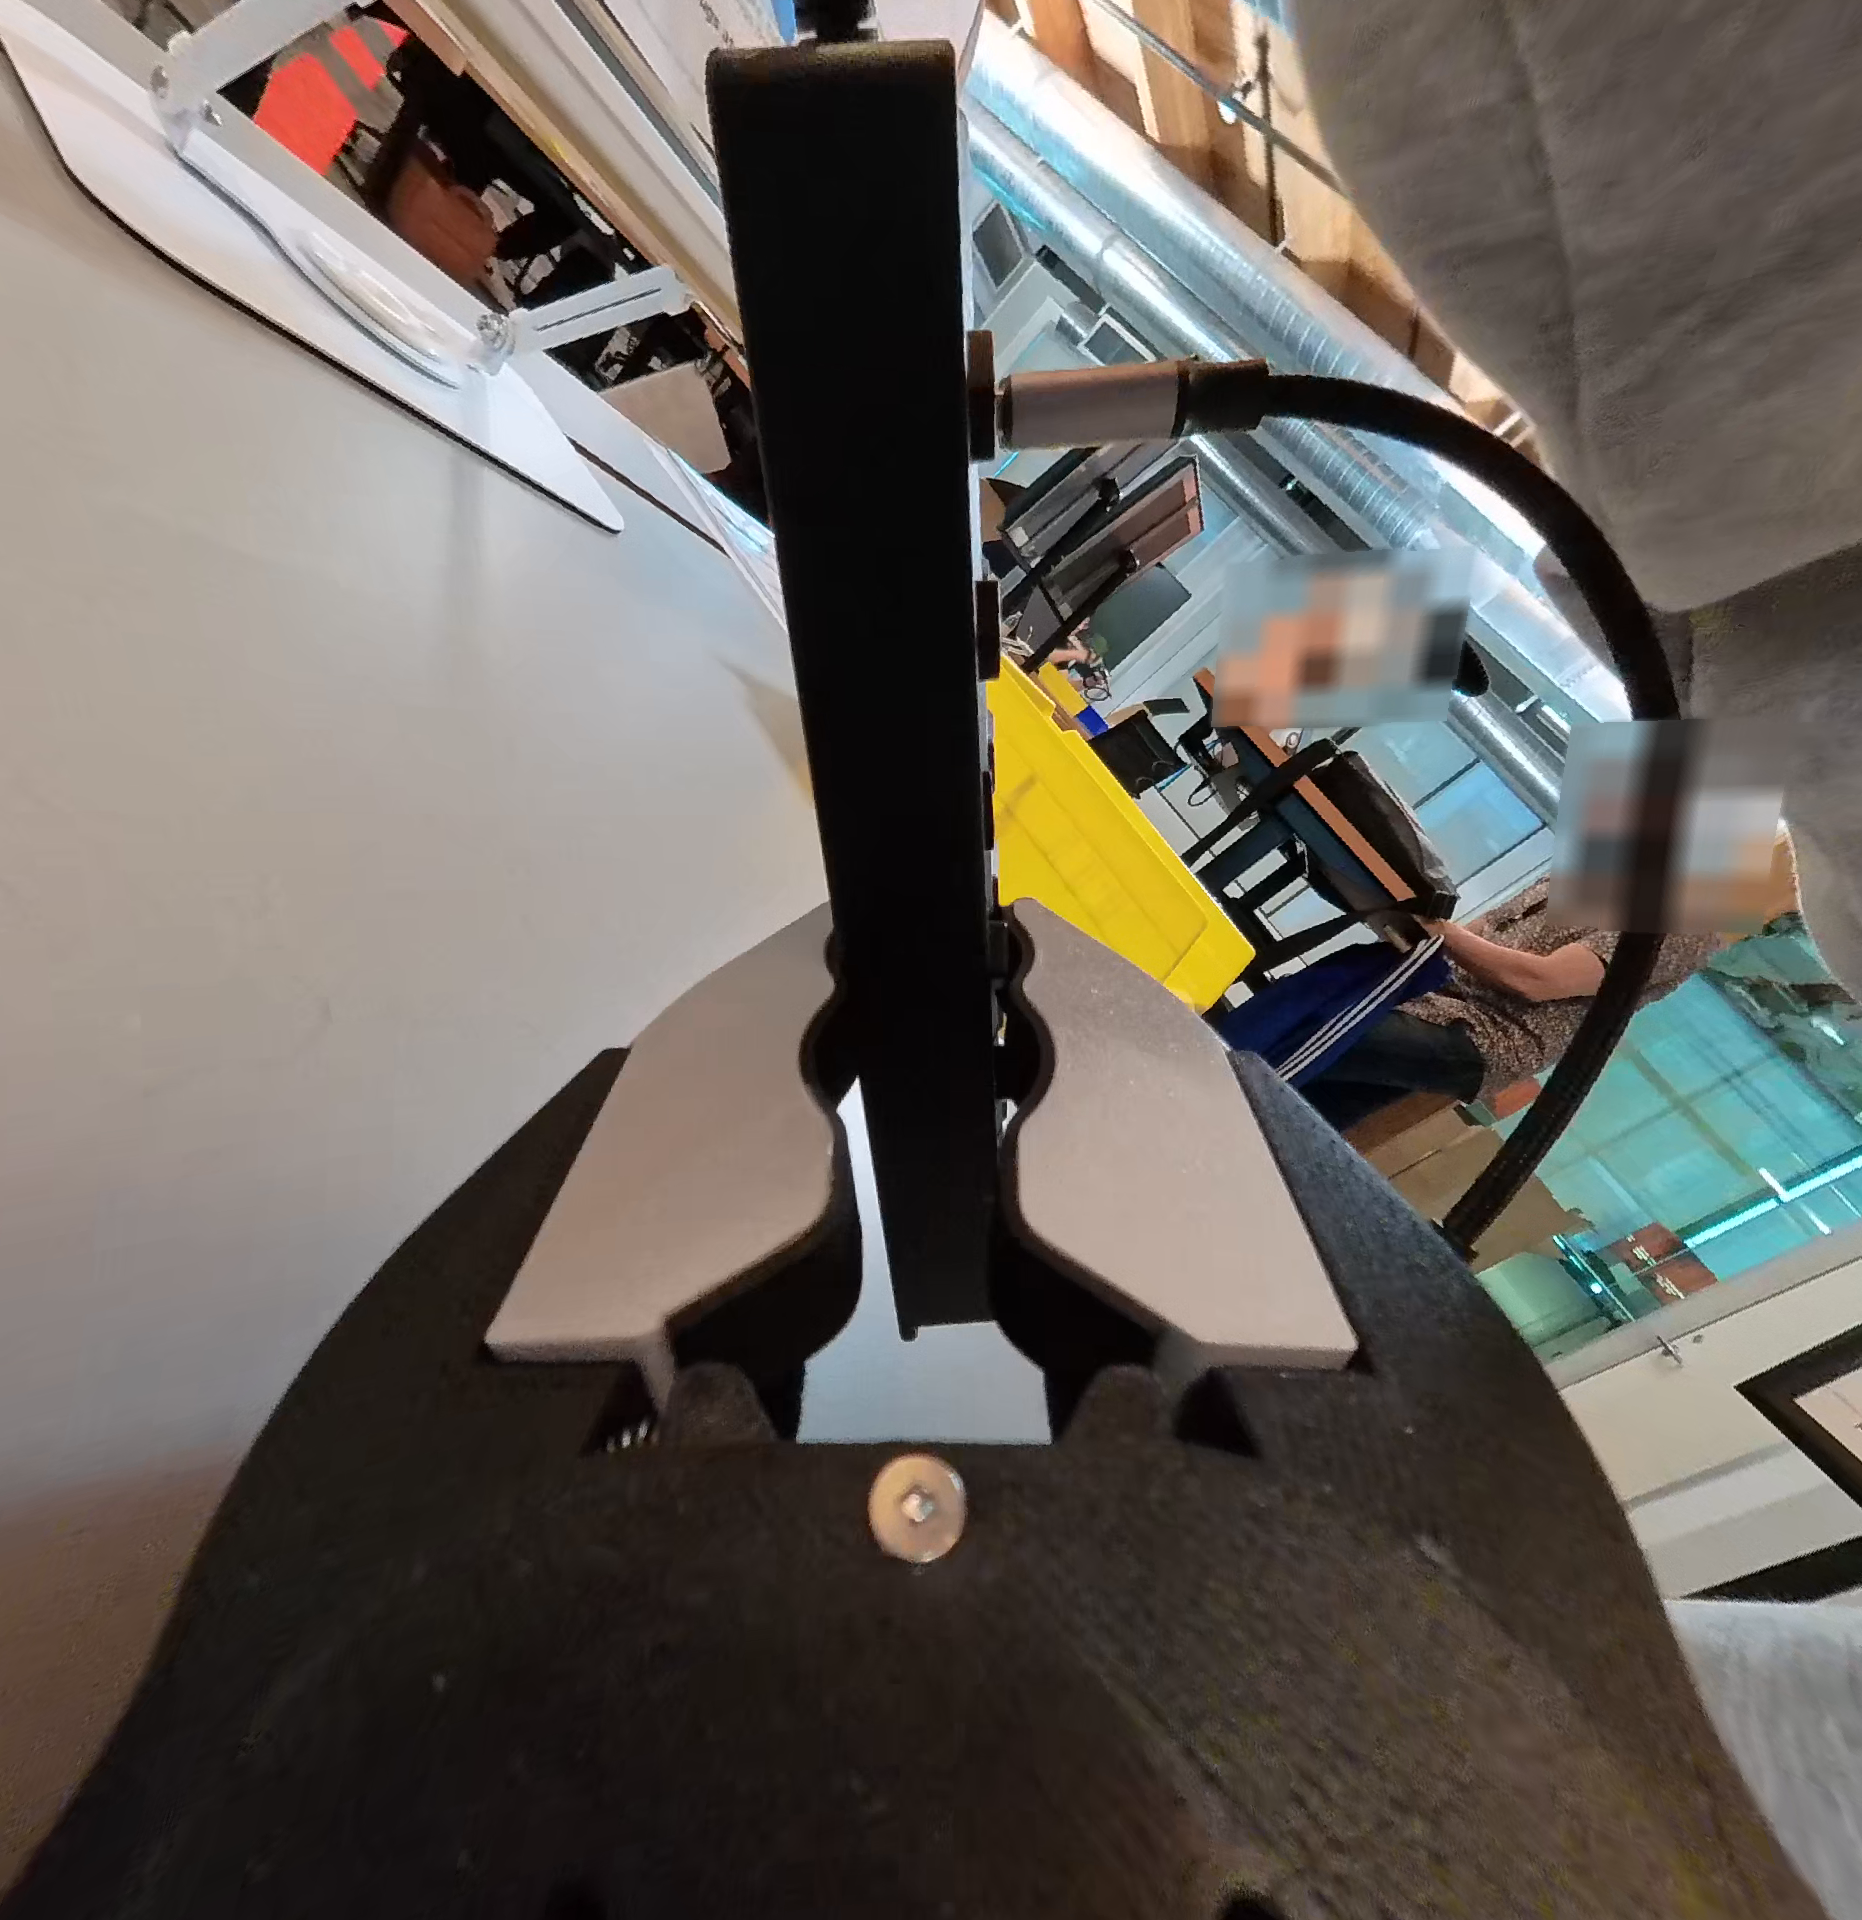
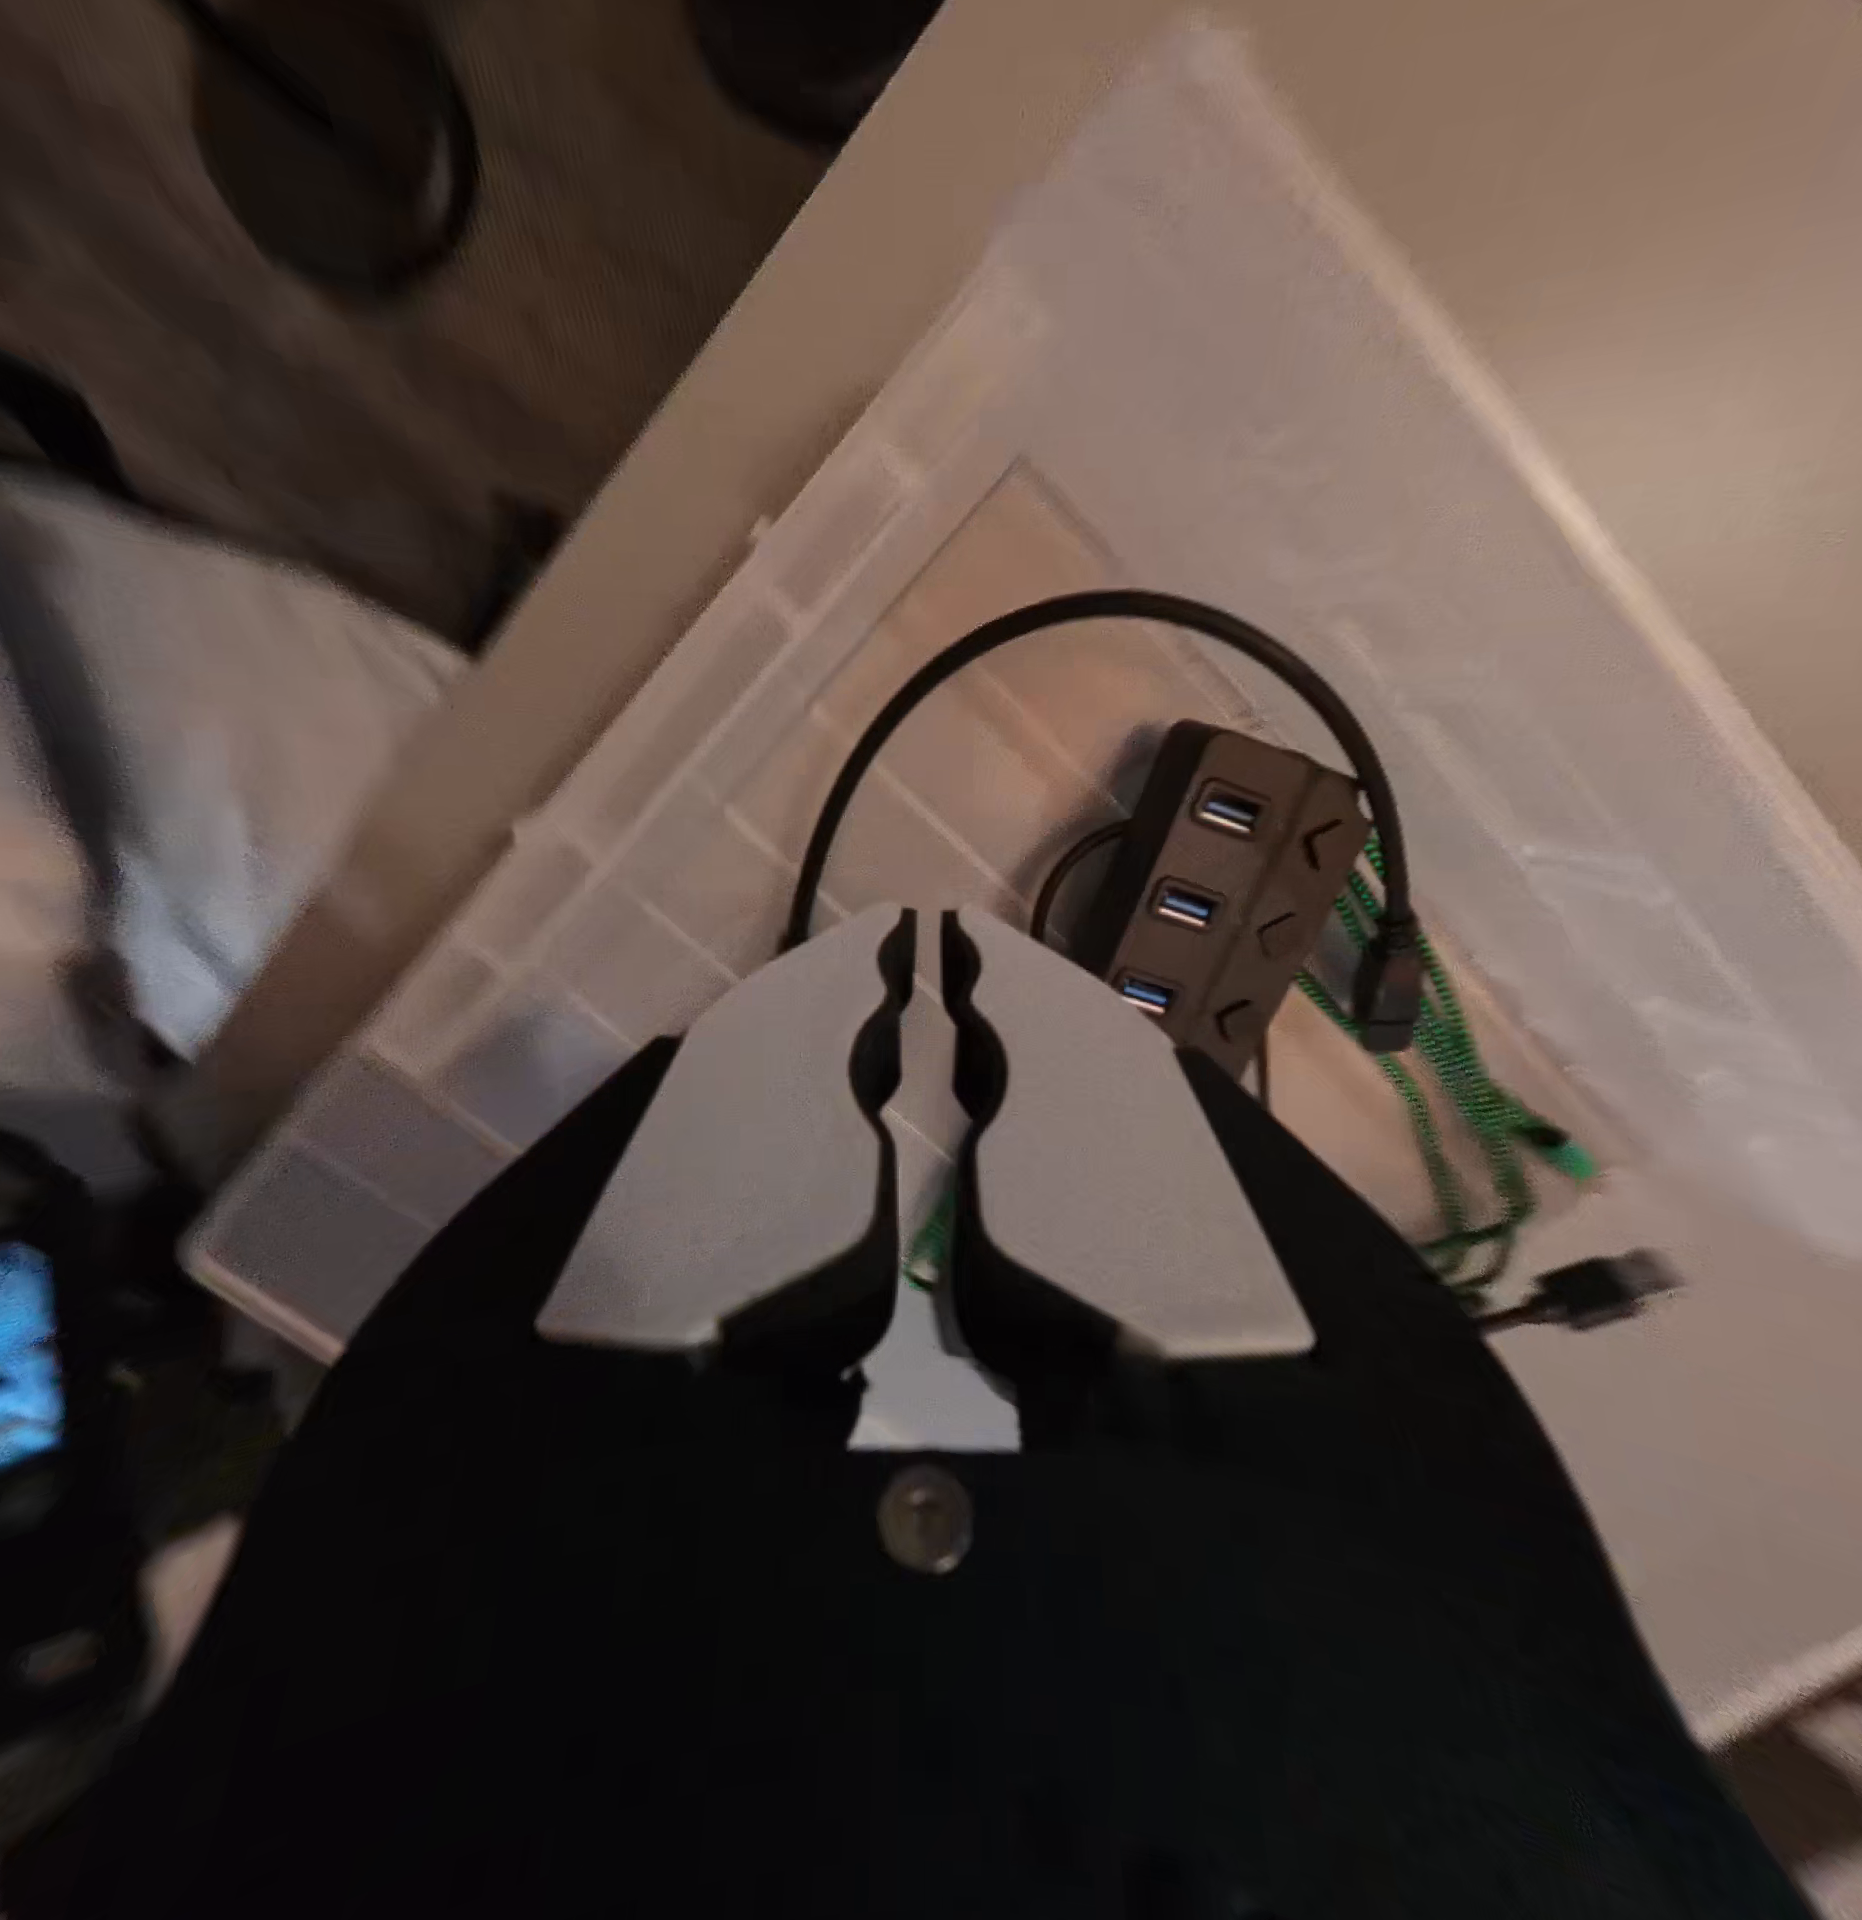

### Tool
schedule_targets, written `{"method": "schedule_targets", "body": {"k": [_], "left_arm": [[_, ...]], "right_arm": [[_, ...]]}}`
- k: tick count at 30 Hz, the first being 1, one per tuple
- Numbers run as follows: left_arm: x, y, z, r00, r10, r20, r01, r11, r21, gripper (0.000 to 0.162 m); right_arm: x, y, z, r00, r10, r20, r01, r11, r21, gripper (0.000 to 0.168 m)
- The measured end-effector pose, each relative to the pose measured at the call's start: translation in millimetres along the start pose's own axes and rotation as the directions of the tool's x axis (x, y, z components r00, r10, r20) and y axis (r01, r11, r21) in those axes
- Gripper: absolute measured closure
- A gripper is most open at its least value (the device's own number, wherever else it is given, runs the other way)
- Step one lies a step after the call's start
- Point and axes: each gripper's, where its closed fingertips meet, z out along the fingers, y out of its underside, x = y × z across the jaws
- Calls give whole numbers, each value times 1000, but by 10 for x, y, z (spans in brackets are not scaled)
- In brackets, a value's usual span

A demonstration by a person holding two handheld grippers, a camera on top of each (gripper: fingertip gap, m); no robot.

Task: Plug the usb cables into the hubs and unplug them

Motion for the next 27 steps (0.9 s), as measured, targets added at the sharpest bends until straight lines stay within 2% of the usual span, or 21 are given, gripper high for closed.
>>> {"method": "schedule_targets", "body": {"k": [2, 3, 8, 12, 16, 18, 20, 24, 27], "left_arm": [[2, 4, 3, 1000, 3, 1, -3, 1000, -2, 138], [3, 7, 5, 1000, 4, 1, -4, 1000, -3, 138], [4, 10, 6, 1000, 3, 0, -3, 1000, -3, 138], [2, 15, 7, 1000, -3, -4, 3, 1000, -8, 138], [4, 19, 8, 1000, -3, -5, 3, 1000, -10, 138], [6, 19, 7, 1000, -4, -6, 4, 1000, -10, 138], [10, 22, 6, 1000, -3, -8, 3, 1000, -11, 138], [16, 27, 4, 1000, -3, -11, 3, 1000, -13, 138], [14, 26, 4, 1000, -4, -10, 4, 1000, -12, 138]], "right_arm": [[-56, 104, 42, 982, -182, -49, 180, 982, -50, 167], [-85, 137, 71, 975, -215, -49, 212, 975, -64, 167], [-248, 157, 229, 992, -102, 79, 107, 992, -71, 153], [-223, 178, 323, 988, -128, 81, 138, 983, -123, 149], [-283, 159, 466, 983, -100, 153, 126, 978, -168, 145], [-322, 182, 538, 979, -75, 191, 115, 972, -206, 146], [-344, 190, 571, 976, -58, 208, 104, 970, -219, 156], [-300, 25, 343, 981, -34, 190, 58, 991, -124, 163], [-208, -193, -93, 987, 33, 159, -43, 998, 55, 163]]}}
